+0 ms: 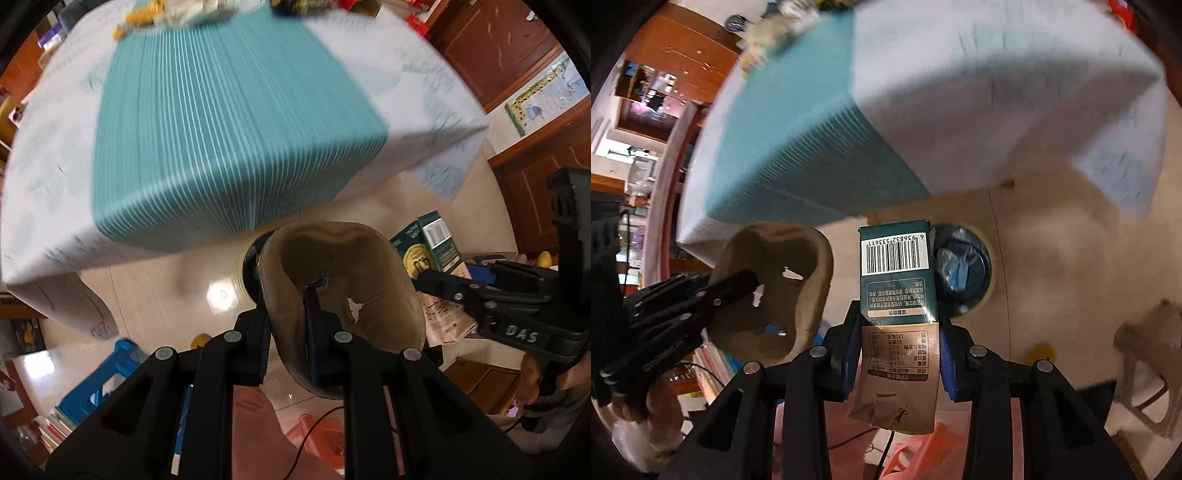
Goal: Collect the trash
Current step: 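Carry the cup holder and bag over the bin and open both tools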
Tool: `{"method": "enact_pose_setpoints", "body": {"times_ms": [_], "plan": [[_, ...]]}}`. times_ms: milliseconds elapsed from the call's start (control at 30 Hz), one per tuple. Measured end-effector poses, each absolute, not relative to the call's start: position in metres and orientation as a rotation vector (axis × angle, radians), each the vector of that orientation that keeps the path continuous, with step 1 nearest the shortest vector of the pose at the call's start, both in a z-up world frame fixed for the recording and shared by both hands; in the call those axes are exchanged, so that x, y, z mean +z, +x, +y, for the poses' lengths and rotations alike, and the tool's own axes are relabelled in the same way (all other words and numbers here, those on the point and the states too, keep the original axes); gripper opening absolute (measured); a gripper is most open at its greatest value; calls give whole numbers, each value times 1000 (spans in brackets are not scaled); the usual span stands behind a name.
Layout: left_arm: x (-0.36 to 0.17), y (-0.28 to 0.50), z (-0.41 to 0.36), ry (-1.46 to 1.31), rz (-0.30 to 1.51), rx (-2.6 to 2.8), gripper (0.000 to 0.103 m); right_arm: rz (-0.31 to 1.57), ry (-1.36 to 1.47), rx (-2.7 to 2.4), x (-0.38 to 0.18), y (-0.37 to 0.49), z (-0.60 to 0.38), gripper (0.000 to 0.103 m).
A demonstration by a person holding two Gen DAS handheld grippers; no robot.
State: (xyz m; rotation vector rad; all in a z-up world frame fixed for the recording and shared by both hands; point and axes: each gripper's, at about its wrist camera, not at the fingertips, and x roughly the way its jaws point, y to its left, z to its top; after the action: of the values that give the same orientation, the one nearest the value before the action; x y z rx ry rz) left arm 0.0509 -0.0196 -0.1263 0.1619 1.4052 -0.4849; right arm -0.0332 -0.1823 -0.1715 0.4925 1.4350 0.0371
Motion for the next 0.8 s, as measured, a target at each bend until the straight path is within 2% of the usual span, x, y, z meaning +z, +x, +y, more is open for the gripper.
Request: {"method": "enact_pose_setpoints", "body": {"times_ms": [367,700,733,800], "plan": [[-270,40,-28,178,1427,-392,13,1559,510,-27,-335,-39,-183,36],[-364,52,-40,177,1459,-330,14,1581,590,-43,-417,-16,-194,36],[-370,53,-41,178,1458,-327,14,1580,604,-40,-421,-13,-196,38],[-378,55,-42,188,1460,-316,14,1586,606,-51,-428,-7,-197,47]]}}
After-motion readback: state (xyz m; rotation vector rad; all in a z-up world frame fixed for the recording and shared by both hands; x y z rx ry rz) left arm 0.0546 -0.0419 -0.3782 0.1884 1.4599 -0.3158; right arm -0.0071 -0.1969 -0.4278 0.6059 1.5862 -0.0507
